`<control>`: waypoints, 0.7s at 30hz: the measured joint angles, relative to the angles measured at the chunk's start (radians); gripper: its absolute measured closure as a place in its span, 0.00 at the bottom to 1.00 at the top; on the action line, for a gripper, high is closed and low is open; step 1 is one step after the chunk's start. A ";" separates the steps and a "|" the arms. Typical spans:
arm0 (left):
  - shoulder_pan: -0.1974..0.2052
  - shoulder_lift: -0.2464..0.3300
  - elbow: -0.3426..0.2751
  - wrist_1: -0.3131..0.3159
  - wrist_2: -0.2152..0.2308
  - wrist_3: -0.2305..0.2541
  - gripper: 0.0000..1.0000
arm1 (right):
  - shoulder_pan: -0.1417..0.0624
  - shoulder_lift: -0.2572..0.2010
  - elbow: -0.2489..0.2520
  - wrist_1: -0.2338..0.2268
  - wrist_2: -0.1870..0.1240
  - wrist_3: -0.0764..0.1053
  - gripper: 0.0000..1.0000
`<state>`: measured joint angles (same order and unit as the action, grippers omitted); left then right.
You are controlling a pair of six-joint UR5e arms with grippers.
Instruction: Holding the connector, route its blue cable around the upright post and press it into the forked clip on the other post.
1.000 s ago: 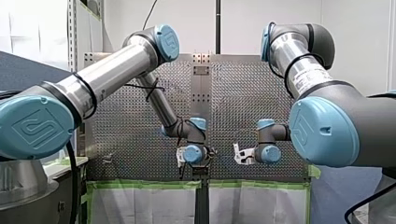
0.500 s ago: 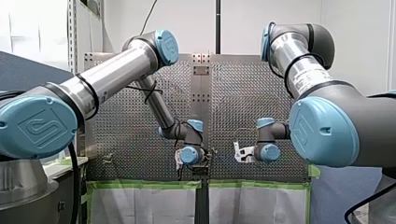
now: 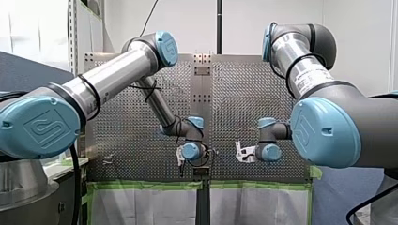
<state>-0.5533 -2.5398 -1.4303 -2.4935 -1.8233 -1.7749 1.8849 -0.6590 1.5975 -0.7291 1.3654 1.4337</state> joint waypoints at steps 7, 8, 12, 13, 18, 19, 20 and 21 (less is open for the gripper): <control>0.014 0.000 0.004 -0.015 0.013 0.006 0.95 | -0.002 0.000 -0.020 0.008 0.012 0.007 1.00; 0.015 0.000 0.004 -0.019 0.014 0.008 0.95 | -0.002 0.000 -0.021 0.009 0.014 0.007 1.00; 0.015 0.000 0.004 -0.042 0.019 0.026 0.76 | -0.002 0.000 -0.023 0.013 0.017 0.007 1.00; 0.015 0.001 0.004 -0.050 0.020 0.033 0.71 | -0.002 0.000 -0.023 0.014 0.017 0.007 1.00; 0.011 0.002 0.004 -0.104 0.027 0.086 0.42 | -0.002 0.000 -0.024 0.018 0.015 0.006 1.00; 0.010 0.002 0.004 -0.114 0.029 0.096 0.29 | -0.002 0.000 -0.024 0.019 0.015 0.005 1.00; 0.009 0.002 0.004 -0.123 0.032 0.106 0.09 | -0.002 0.000 -0.024 0.020 0.015 0.005 1.00; 0.008 0.002 0.004 -0.135 0.039 0.118 0.09 | -0.002 0.000 -0.024 0.021 0.014 0.004 1.00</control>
<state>-0.5458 -2.5381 -1.4263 -2.6288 -1.7847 -1.6570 1.8829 -0.6591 1.5738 -0.7077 1.3798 1.4378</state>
